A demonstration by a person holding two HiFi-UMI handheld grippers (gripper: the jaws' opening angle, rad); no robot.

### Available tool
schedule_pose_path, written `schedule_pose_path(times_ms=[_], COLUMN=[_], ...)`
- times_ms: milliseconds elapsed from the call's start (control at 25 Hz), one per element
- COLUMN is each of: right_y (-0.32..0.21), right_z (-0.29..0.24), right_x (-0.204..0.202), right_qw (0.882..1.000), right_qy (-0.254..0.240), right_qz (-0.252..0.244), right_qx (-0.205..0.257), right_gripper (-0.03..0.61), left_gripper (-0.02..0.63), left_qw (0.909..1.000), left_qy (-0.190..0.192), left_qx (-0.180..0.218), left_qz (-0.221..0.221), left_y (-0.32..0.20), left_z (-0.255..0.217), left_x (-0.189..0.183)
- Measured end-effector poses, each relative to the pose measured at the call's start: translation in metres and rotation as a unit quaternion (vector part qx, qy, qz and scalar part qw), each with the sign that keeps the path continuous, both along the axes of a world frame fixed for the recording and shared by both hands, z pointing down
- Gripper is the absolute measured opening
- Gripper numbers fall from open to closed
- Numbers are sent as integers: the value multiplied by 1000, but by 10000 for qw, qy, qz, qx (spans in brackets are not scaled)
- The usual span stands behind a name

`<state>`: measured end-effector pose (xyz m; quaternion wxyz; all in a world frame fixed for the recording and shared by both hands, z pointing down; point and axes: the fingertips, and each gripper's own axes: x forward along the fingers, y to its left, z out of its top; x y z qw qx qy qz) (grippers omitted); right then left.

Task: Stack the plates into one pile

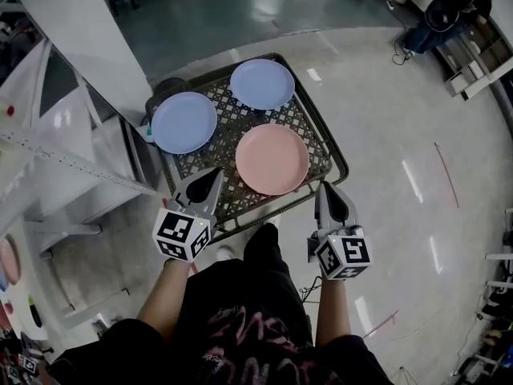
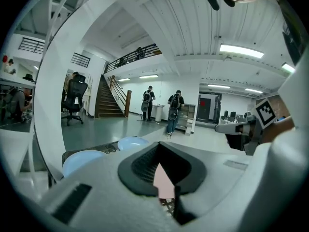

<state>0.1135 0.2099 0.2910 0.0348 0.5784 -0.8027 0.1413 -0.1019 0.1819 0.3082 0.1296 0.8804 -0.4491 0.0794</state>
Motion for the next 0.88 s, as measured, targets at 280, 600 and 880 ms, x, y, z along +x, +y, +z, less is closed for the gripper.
schedule_pose_path(times_ms=[280, 600, 880], right_y=[-27, -49, -73], right_z=[15, 36, 62], right_x=[11, 27, 35], right_qw=[9996, 9984, 9964], right_qy=[120, 154, 165], right_qz=[-128, -206, -335], right_qx=[-227, -510, -765], right_gripper=[11, 10, 11], left_gripper=[0, 0, 0], left_qw=[9998, 9989, 9973], left_qy=[-147, -242, -321], left_qx=[-113, -350, -609], left_qz=[-112, -182, -269], left_y=[-25, -48, -67], left_z=[14, 36, 63], left_x=[13, 28, 35])
